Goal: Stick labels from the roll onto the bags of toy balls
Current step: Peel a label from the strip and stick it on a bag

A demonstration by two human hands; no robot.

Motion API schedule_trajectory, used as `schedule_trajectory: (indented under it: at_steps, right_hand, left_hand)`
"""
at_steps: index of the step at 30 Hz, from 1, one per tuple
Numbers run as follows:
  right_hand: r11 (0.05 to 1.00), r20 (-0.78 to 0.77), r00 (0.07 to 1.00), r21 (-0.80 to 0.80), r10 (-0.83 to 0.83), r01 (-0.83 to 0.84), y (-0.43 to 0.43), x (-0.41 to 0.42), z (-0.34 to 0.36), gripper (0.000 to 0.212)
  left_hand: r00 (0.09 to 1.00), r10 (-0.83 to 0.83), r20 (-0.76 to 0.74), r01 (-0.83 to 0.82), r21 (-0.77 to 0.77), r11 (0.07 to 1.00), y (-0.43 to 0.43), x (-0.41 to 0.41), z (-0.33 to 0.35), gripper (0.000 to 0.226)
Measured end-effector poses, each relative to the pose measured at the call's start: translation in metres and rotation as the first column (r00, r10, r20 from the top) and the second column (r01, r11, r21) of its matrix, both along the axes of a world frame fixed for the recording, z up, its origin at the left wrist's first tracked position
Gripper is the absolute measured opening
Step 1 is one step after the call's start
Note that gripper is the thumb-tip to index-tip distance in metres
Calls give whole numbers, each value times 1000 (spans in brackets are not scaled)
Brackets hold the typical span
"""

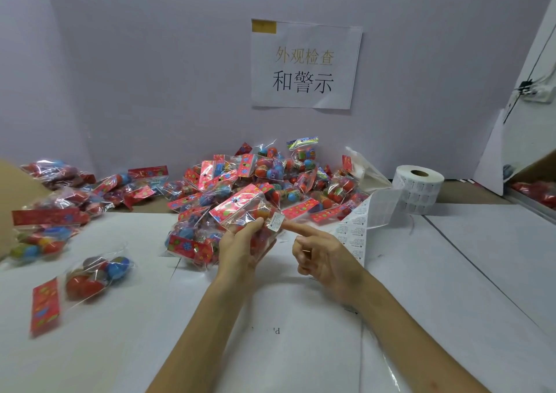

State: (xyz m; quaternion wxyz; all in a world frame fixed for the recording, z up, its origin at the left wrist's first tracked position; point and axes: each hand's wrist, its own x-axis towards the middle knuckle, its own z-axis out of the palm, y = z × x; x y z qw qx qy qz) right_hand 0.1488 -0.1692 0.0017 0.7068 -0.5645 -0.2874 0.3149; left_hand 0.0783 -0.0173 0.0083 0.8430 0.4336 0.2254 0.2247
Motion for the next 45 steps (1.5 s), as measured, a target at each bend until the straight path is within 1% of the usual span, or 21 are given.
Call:
schedule_trajectory:
  at_steps: [4, 10, 14, 19, 22, 26, 28, 30, 34, 39, 42, 45]
  right_hand:
    - [1000, 13, 1000, -15, 10, -9, 1, -1, 0, 43]
    - [999, 82, 997, -41, 14, -11, 3, -3, 0, 46]
    - [997, 199, 980, -72, -8, 23, 4, -5, -2, 49]
    - [991, 337, 941, -108, -39, 79, 8, -5, -7, 60]
    - [978, 471, 878, -135, -80, 162, 9, -2, -13, 65]
    - [935, 707, 703, -192, -80, 299, 8, 1, -20, 78]
    - [915, 777, 629, -222, -42, 336, 7, 0, -21, 86]
    - [898, 806, 592, -248, -17, 364, 7, -1, -21, 88]
    - [850, 840, 543, -301, 21, 432, 8, -3, -19, 87]
    - [832, 849, 528, -318, 36, 454, 6, -1, -20, 91]
    - [818, 826, 563, -298, -38, 492, 5, 4, -21, 86]
    - [799, 790, 588, -235, -174, 553, 4, 11, -22, 69]
  left_hand:
    - [1000, 5, 6, -5, -24, 1000, 1, 1, -1, 35]
    - [999, 21, 28, -19, -80, 997, 2, 1, -3, 36]
    - [999, 48, 5, -47, -98, 994, 4, 5, -5, 36]
    - [998, 62, -9, -63, -106, 992, 6, 6, -6, 36]
    - [999, 53, -4, -54, -98, 994, 5, 4, -5, 38]
    - [999, 49, 16, -48, -98, 994, 5, 3, -6, 38]
    - [999, 45, 19, -42, -113, 993, 5, 3, -7, 39]
    - [999, 48, 16, -45, -125, 991, 5, 3, -6, 37]
    - [999, 31, 24, -28, -139, 990, 5, 2, -5, 22]
    - [1000, 13, 13, -12, -109, 994, 5, 4, -6, 33]
    - [1000, -12, 8, 12, -76, 997, 4, 4, -6, 34]
    - [997, -74, 30, 74, 2, 997, 2, 3, -7, 30]
